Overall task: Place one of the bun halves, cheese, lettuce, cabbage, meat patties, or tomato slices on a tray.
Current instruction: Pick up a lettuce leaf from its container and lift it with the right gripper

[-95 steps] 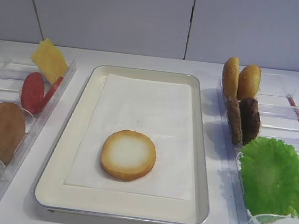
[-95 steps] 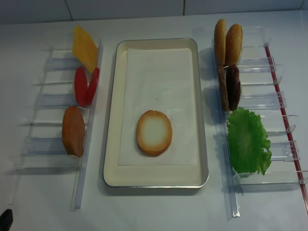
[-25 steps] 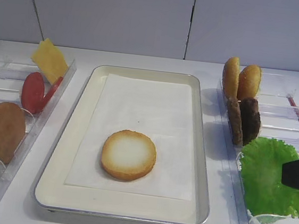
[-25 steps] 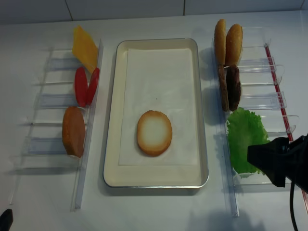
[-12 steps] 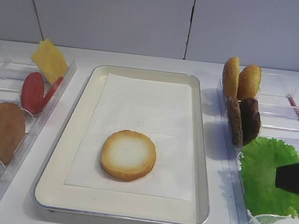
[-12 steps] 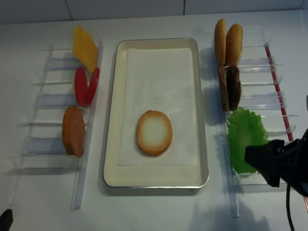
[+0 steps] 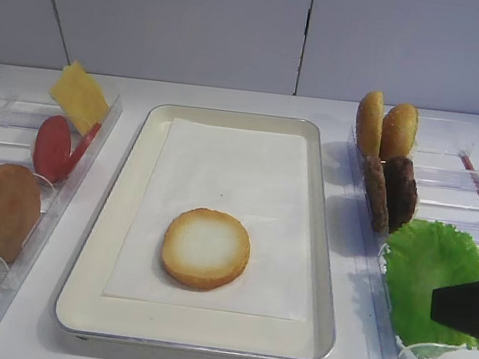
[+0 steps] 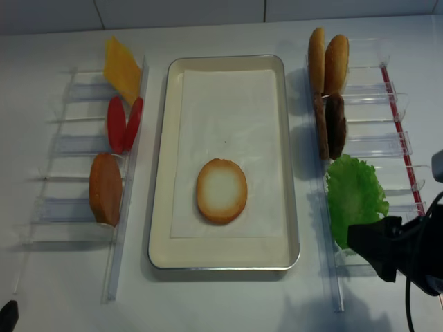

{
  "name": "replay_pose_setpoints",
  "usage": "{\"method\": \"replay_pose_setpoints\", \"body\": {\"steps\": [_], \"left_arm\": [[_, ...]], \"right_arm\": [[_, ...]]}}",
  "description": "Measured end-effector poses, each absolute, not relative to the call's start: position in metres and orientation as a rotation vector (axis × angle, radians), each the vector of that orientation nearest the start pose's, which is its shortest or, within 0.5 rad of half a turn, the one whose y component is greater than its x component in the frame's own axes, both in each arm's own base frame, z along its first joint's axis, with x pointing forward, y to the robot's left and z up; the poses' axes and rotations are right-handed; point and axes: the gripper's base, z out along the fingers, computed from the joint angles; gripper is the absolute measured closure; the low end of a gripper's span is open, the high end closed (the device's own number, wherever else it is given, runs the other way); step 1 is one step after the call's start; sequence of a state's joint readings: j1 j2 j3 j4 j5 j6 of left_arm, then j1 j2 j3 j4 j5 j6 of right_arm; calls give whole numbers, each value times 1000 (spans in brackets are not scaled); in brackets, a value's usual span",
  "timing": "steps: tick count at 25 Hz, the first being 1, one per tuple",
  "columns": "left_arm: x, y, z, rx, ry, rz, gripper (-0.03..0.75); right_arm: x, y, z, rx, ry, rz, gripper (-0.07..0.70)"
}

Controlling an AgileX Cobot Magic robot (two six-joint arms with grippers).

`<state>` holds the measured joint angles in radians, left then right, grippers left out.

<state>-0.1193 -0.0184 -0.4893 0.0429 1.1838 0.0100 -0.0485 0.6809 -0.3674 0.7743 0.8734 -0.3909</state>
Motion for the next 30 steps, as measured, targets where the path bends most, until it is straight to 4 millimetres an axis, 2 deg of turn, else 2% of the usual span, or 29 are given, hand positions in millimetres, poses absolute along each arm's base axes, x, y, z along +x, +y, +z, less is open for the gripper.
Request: {"method": "replay_pose_setpoints", "body": {"steps": [9,18,22,30], "left_arm": [[-12,5,265,134,2155,-11,501],[-12,5,265,134,2155,-11,501],[-12,5,265,134,2155,-11,501],[-12,5,265,134,2155,-11,501]], "right_arm": [[106,44,236,33,2411,766,69],[123,45,226,50,2463,808,70],[128,48,226,54,2438,859,100],[138,45,220,55,2437,806,138]]}}
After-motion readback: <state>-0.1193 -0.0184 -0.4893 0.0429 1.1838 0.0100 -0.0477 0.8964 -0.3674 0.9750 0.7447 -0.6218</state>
